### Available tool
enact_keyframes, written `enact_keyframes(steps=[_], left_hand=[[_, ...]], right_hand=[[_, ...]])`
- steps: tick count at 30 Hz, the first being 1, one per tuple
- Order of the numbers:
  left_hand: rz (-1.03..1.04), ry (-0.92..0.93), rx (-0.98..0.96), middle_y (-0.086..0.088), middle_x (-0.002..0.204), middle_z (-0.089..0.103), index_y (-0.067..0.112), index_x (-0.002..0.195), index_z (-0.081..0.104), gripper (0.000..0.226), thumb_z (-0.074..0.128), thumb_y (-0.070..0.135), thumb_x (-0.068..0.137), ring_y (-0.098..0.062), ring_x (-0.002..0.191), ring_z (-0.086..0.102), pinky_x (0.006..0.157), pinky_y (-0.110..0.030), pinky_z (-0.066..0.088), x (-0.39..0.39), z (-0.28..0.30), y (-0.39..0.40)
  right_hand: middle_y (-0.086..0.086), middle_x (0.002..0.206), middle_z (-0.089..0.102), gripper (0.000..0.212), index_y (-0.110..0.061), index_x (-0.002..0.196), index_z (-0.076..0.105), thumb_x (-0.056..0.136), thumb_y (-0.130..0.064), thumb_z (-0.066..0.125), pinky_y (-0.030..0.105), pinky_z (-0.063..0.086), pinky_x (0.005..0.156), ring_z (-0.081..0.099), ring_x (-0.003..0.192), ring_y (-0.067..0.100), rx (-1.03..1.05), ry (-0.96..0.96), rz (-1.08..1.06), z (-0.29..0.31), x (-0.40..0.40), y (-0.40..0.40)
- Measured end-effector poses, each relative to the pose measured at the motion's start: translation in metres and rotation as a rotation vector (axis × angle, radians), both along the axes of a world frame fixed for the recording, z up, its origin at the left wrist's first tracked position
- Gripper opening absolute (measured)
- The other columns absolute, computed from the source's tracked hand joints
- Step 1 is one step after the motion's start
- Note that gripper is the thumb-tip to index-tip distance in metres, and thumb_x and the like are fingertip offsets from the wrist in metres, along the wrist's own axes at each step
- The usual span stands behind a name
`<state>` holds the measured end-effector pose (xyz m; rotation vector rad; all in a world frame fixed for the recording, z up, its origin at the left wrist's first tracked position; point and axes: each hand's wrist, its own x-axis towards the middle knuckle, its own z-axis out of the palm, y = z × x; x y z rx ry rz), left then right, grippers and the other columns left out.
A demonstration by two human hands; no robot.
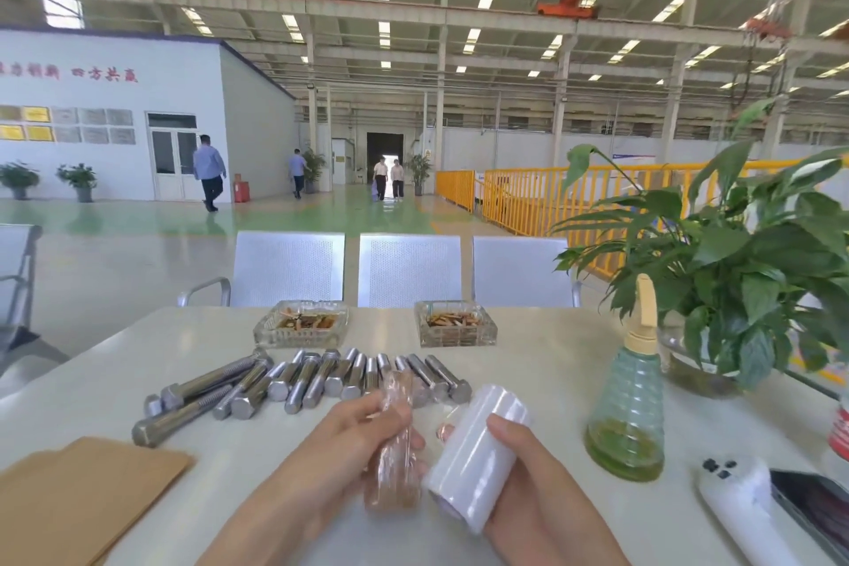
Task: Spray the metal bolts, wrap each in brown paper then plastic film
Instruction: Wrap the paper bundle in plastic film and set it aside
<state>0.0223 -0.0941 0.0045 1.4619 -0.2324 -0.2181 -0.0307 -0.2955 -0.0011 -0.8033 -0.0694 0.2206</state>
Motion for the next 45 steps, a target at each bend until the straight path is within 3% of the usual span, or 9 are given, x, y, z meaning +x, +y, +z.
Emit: enact_keyframes(steps=[2, 8, 12, 20, 24, 27, 34, 39, 45], left_hand=[[0.072, -0.160, 0.139, -0.017, 0.085, 0.072, 0.001, 0.104, 0.065, 0.030, 0.071, 0.029, 0.095, -0.028, 0.065, 0.064, 0.065, -0.042, 0.044, -0.001, -0.001, -0.004], [0.145, -0.287, 0.287, 0.000, 0.058, 0.053, 0.019, 0.082, 0.060, 0.019, 0.059, 0.020, 0.101, -0.011, 0.048, 0.042, 0.044, -0.021, 0.032, -0.002, 0.000, -0.010], [0.117, -0.003, 0.148, -0.012, 0.051, 0.049, 0.003, 0.091, 0.064, 0.032, 0.051, 0.030, 0.103, -0.021, 0.040, 0.046, 0.042, -0.024, 0.037, 0.000, 0.004, -0.015], [0.042, -0.204, 0.223, -0.012, 0.081, 0.065, 0.013, 0.095, 0.062, 0.028, 0.076, 0.036, 0.089, -0.017, 0.064, 0.049, 0.058, -0.030, 0.031, -0.003, 0.002, 0.005], [0.062, -0.123, 0.126, -0.013, 0.083, 0.065, 0.019, 0.118, 0.060, 0.051, 0.085, 0.030, 0.075, -0.024, 0.075, 0.057, 0.069, -0.038, 0.046, -0.005, 0.001, 0.000], [-0.076, -0.157, 0.106, -0.028, 0.106, 0.069, 0.012, 0.123, 0.069, 0.045, 0.080, 0.026, 0.082, -0.027, 0.096, 0.064, 0.092, -0.047, 0.049, -0.005, 0.000, 0.002], [0.053, -0.274, 0.221, -0.017, 0.097, 0.075, 0.013, 0.109, 0.066, 0.011, 0.063, 0.020, 0.100, -0.029, 0.084, 0.072, 0.075, -0.034, 0.056, -0.009, -0.004, -0.004], [-0.056, -0.117, 0.276, -0.003, 0.054, 0.064, 0.002, 0.089, 0.062, 0.025, 0.053, 0.019, 0.105, -0.015, 0.049, 0.058, 0.052, -0.024, 0.045, -0.008, -0.009, -0.008], [-0.163, -0.133, 0.180, -0.011, 0.083, 0.070, 0.011, 0.093, 0.072, 0.021, 0.065, 0.030, 0.100, -0.018, 0.073, 0.064, 0.068, -0.028, 0.049, -0.011, 0.007, 0.013]], right_hand=[[0.029, 0.106, 0.072, 0.051, 0.012, 0.115, 0.071, 0.071, -0.011, 0.081, 0.052, 0.060, 0.081, 0.074, 0.094, 0.044, 0.017, 0.005, 0.042, 0.003, -0.004, 0.003], [0.030, 0.136, 0.061, 0.086, 0.003, 0.137, 0.059, 0.062, -0.025, 0.089, 0.057, 0.039, 0.115, 0.058, 0.129, 0.046, -0.042, -0.059, 0.029, 0.000, -0.005, 0.007], [0.027, 0.122, 0.068, 0.086, 0.001, 0.133, 0.062, 0.055, -0.021, 0.091, 0.058, 0.048, 0.106, 0.065, 0.117, 0.046, -0.033, -0.049, 0.057, -0.002, -0.003, 0.007], [0.027, 0.100, 0.073, 0.061, 0.005, 0.102, 0.079, 0.044, -0.008, 0.090, 0.049, 0.056, 0.080, 0.075, 0.085, 0.040, 0.085, -0.099, 0.067, 0.006, 0.003, -0.003], [0.023, 0.129, 0.065, 0.049, 0.005, 0.134, 0.061, 0.090, -0.016, 0.067, 0.045, 0.054, 0.098, 0.066, 0.118, 0.039, 0.104, -0.165, 0.180, 0.008, -0.008, 0.005], [0.027, 0.118, 0.070, 0.073, 0.001, 0.118, 0.074, 0.052, -0.018, 0.097, 0.046, 0.060, 0.084, 0.071, 0.106, 0.041, 0.009, -0.150, 0.155, 0.000, 0.000, 0.002], [0.032, 0.135, 0.060, 0.081, 0.001, 0.128, 0.069, 0.053, -0.018, 0.095, 0.058, 0.034, 0.118, 0.056, 0.130, 0.049, -0.063, -0.148, 0.108, -0.006, 0.004, 0.002], [0.028, 0.123, 0.068, 0.075, -0.002, 0.107, 0.079, 0.038, -0.026, 0.100, 0.048, 0.050, 0.100, 0.066, 0.118, 0.043, -0.112, -0.158, 0.063, -0.003, 0.005, 0.007], [0.028, 0.113, 0.070, 0.067, -0.003, 0.113, 0.077, 0.051, -0.022, 0.092, 0.050, 0.055, 0.097, 0.070, 0.103, 0.042, -0.062, -0.138, 0.086, -0.004, 0.006, -0.002]])
